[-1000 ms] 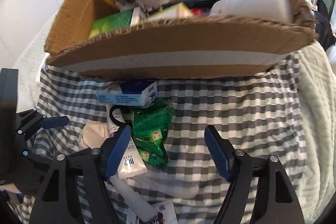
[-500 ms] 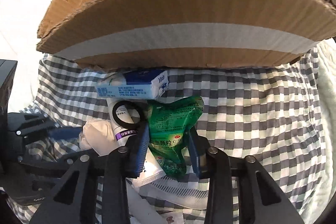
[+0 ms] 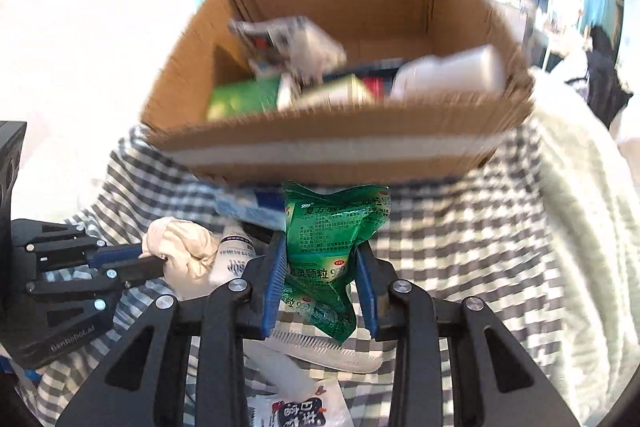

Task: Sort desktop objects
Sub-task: 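Lift the scrunchie and green snack bag and carry both over the cardboard box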

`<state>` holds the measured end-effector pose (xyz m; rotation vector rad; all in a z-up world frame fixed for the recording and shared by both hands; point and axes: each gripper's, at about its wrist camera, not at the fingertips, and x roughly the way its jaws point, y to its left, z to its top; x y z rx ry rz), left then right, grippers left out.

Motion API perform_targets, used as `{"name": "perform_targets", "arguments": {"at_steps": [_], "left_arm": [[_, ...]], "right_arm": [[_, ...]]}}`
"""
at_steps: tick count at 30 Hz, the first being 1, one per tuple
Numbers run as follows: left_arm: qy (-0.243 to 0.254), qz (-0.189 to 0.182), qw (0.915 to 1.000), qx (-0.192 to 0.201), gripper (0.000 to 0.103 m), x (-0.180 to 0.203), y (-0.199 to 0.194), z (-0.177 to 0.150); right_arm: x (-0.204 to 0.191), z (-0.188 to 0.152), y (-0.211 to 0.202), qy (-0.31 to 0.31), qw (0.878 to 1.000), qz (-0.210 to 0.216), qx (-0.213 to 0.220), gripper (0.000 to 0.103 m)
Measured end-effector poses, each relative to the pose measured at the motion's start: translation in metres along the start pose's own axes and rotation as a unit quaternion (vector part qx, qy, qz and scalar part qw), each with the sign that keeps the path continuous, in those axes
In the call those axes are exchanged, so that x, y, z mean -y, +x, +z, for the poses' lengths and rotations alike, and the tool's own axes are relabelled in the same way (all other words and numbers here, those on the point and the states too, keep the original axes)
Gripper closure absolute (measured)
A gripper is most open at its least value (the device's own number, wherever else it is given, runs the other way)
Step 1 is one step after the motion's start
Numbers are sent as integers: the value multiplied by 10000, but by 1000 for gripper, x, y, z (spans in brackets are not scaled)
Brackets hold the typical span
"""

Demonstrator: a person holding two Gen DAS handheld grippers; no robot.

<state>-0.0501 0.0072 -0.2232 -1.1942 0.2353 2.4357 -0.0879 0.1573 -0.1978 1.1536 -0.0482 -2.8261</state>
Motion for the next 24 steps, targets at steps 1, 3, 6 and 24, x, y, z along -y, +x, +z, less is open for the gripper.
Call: {"name": "perform_targets", "arguments": {"at_steps": [1, 3, 6, 24], "left_arm": [[-11, 58, 9999, 100, 94, -1, -5, 3], [-67, 146, 9993, 339, 94, -16, -17, 11], [-125, 221, 9978, 606, 94, -18, -29, 18], [-176, 638, 9629, 2616, 94, 0, -149, 65]], "right_arm": [[0, 1, -11, -44, 9999, -20, 140, 71], [-5, 2, -23, -102, 9994, -47, 338, 71], [-16, 3, -44, -196, 9972, -114, 718, 71], [-53, 42, -160, -611, 9647, -176, 2555, 72]]}}
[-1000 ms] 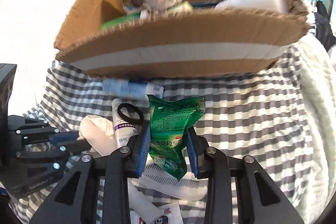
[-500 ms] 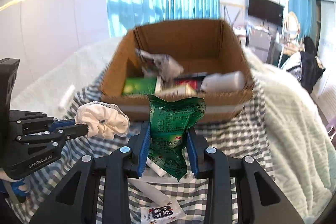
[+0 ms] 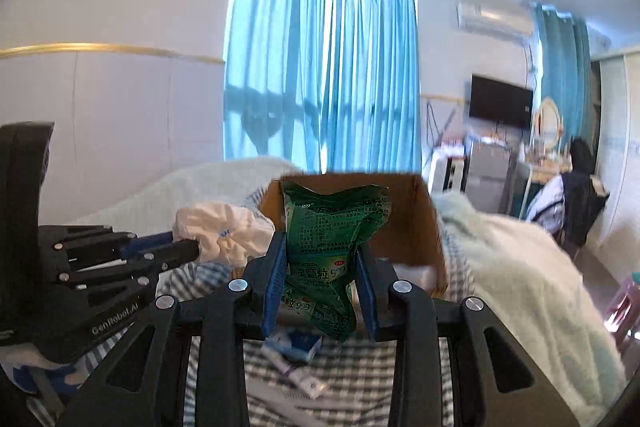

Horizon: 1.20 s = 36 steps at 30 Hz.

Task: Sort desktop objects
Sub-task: 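Lift the scrunchie and green snack bag and carry both over the cardboard box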

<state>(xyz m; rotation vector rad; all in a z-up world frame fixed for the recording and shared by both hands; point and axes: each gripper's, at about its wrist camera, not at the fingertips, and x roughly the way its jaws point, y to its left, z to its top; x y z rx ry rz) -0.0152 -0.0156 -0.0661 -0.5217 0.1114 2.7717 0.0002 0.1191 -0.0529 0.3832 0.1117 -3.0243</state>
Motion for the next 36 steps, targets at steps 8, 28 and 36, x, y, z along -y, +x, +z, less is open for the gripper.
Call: {"name": "perform_targets", "arguments": {"at_steps": [8, 28, 36], "left_arm": [[-142, 85, 9983, 566, 94, -2, -6, 53], [-259, 317, 9961, 788, 94, -24, 79, 104], [-352, 279, 9980, 445, 94, -30, 127, 81]], "right_arm": [[13, 55, -6, 72, 9984, 71, 563, 72], [48, 115, 54, 167, 9956, -240, 895, 71], [59, 93, 110, 159, 9988, -230, 399, 71]]}}
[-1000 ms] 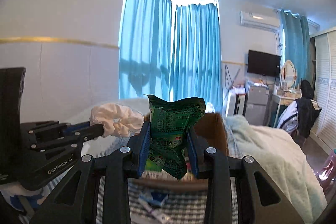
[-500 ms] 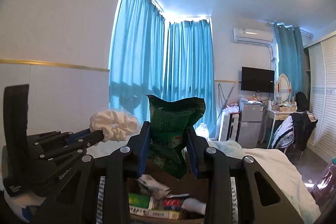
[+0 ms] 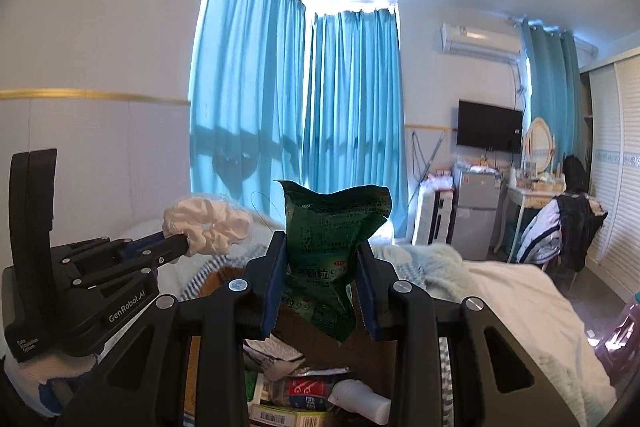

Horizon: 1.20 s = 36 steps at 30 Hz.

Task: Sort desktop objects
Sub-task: 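Lift the scrunchie and green snack bag and carry both over the cardboard box, then lower the scrunchie and snack bag into the box and open both grippers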

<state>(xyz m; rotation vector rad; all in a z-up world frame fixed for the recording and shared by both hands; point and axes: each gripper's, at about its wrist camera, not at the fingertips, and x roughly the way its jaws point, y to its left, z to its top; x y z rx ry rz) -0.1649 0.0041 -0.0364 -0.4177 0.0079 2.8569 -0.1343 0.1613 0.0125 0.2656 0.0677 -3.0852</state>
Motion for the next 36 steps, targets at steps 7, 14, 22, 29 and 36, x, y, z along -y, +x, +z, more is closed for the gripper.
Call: {"name": "perform_targets", "arguments": {"at_steps": [7, 14, 22, 29, 36], "left_arm": [[-40, -73, 9983, -574, 93, -1, 44, -36], [63, -41, 9937, -1118, 93, 0, 75, -63], [110, 8, 9899, -1411, 55, 2, 84, -77], [239, 97, 9939, -1073, 32, 10, 62, -65], [158, 214, 9975, -659, 12, 7, 32, -44]], "right_arm": [[6, -37, 49, -22, 9980, 64, -627, 71], [7, -74, 88, -56, 9922, 66, -1246, 71], [12, -102, 102, 39, 9870, -134, -1601, 66], [13, -92, 90, 32, 9901, -406, -1345, 39], [15, -71, 59, 149, 9944, -497, -924, 27]]}}
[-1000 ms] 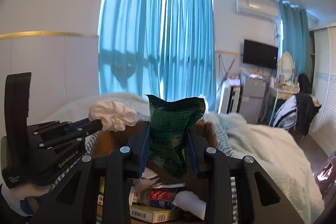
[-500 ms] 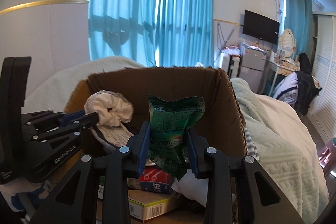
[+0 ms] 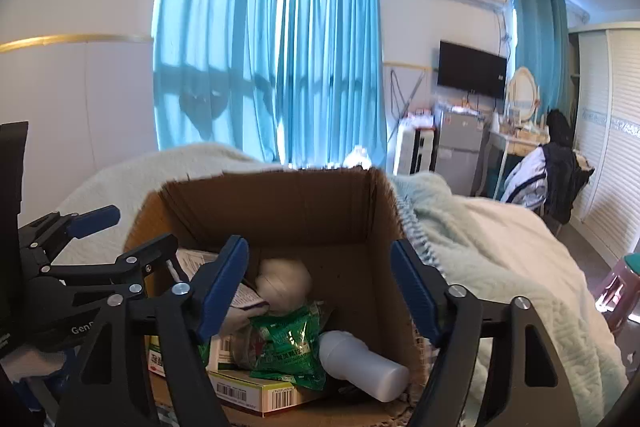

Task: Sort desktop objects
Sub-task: 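Lower the scrunchie and snack bag into the box and open both grippers, then withdraw both grippers from the box toward the remaining items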

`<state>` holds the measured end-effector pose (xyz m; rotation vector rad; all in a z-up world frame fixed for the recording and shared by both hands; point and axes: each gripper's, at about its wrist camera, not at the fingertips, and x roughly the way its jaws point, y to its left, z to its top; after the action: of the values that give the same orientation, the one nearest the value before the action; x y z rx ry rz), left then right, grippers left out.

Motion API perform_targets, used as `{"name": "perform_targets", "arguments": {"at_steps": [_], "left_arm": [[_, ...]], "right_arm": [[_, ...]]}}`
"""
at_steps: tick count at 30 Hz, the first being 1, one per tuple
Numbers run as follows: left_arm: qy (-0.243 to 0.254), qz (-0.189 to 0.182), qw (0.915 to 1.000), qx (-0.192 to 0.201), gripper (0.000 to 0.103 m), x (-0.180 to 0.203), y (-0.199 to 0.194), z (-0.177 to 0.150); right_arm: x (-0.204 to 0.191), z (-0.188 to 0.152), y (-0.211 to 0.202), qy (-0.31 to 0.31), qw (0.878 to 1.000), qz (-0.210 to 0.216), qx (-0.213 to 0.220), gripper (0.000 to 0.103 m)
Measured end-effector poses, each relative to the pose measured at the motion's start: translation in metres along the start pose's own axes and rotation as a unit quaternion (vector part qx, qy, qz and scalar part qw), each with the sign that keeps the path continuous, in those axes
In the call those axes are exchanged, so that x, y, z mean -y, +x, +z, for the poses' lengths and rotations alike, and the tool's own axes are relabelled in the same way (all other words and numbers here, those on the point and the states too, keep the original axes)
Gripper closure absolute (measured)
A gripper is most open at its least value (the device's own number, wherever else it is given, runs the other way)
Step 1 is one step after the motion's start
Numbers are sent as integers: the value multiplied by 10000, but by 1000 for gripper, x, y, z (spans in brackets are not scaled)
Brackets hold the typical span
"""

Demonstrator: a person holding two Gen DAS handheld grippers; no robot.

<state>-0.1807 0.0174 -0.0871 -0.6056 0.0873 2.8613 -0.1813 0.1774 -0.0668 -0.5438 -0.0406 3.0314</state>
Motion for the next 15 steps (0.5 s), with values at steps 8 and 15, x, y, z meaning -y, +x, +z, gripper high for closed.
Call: {"name": "perform_targets", "arguments": {"at_steps": [8, 15], "left_arm": [[-266, 143, 9983, 499, 0, -14, -46, 16], [-368, 286, 9960, 768, 0, -23, -78, 21]], "right_arm": [[0, 12, -52, 54, 9981, 0, 618, 10], [2, 14, -87, 46, 9966, -42, 821, 10]]}}
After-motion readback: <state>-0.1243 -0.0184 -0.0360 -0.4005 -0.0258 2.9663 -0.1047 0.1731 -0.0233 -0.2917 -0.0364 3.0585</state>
